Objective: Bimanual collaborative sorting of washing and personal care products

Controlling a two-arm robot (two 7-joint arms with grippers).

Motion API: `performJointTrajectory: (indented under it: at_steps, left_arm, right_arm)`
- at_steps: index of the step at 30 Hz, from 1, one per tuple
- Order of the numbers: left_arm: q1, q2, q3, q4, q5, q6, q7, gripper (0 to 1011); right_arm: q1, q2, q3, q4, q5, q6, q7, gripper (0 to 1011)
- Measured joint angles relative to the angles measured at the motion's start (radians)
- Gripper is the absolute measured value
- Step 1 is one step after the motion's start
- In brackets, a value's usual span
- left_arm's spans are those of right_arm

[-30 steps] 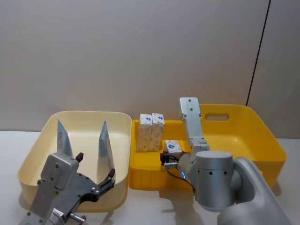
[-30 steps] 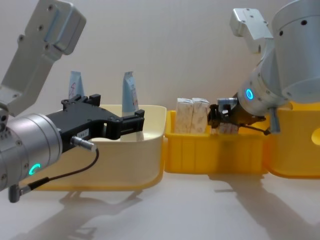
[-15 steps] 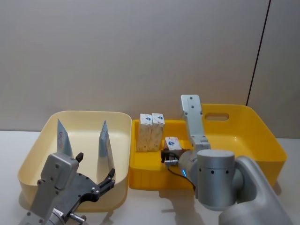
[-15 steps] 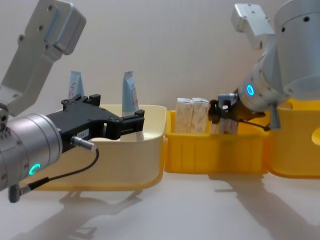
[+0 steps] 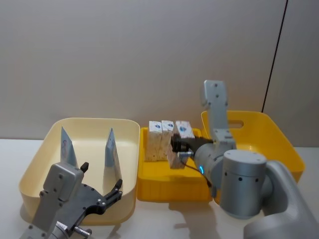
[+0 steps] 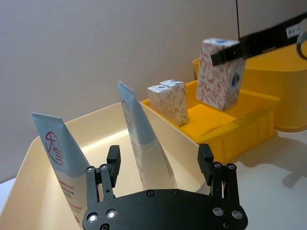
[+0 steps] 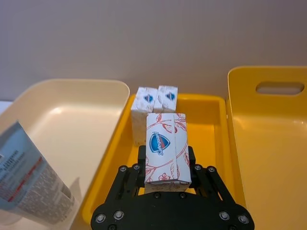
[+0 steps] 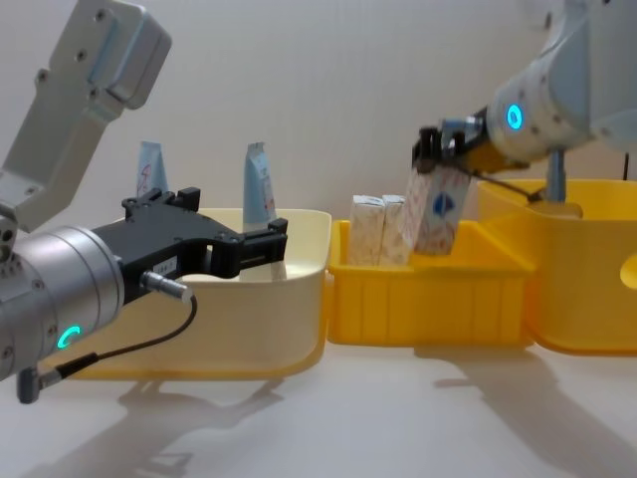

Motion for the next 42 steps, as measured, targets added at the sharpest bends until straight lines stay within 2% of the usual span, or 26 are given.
performJointTrajectory:
  at_steps: [14, 26, 33, 42]
  left_arm:
    - [0.000, 0.000, 0.000, 0.000, 0.000, 0.000, 0.000, 1003]
    - [0.000, 0.000, 0.000, 0.000, 0.000, 0.000, 0.000, 1003]
    - [0.000, 0.000, 0.000, 0.000, 0.000, 0.000, 0.000, 1003]
    - [0.000, 0.000, 0.000, 0.000, 0.000, 0.000, 0.000, 1003]
  right_arm:
    - [-0.026, 0.030, 0.034, -0.130, -0.004, -0.108, 0.030, 422]
    - [-0.052, 0.089, 0.086, -0.221, -0.055, -0.210, 0.014, 422]
    - [-0.063, 0.129, 0.135, -0.232, -0.083, -0.234, -0.006, 422]
    - [-0.056, 0.159, 0.174, -0.195, -0.099, -0.219, -0.013, 421]
